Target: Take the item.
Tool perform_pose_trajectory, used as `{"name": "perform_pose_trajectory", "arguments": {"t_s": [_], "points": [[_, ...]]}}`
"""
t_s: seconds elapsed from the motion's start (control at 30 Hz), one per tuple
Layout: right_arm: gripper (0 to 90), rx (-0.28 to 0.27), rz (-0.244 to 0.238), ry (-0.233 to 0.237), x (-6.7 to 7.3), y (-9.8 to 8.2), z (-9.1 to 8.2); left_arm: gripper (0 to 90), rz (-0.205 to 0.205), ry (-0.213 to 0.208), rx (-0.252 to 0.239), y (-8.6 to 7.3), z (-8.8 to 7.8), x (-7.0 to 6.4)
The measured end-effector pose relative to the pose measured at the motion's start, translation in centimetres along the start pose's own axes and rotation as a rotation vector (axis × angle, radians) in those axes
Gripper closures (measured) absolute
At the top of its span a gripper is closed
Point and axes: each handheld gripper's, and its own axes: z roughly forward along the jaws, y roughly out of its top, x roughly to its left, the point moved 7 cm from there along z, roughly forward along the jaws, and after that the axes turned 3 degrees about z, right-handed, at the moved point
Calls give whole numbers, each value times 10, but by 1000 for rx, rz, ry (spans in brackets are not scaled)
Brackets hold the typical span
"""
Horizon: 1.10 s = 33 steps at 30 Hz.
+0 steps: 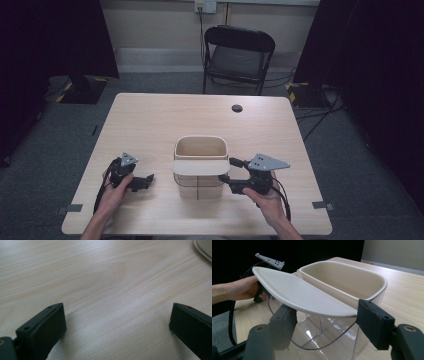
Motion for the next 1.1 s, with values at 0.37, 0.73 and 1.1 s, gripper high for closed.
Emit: {"name": "perform_pose_trajectory", "arguments": {"t_s": [0.37,0.73,1.1], "points": [[326,-6,7,3,-1,3,0,2,0,0,0,0,0,0],[339,-16,7,-4,-2,7,2,2,0,0,0,0,0,0],[336,-22,9,3,-2,11,3,2,1,0,0,0,0,0]]}}
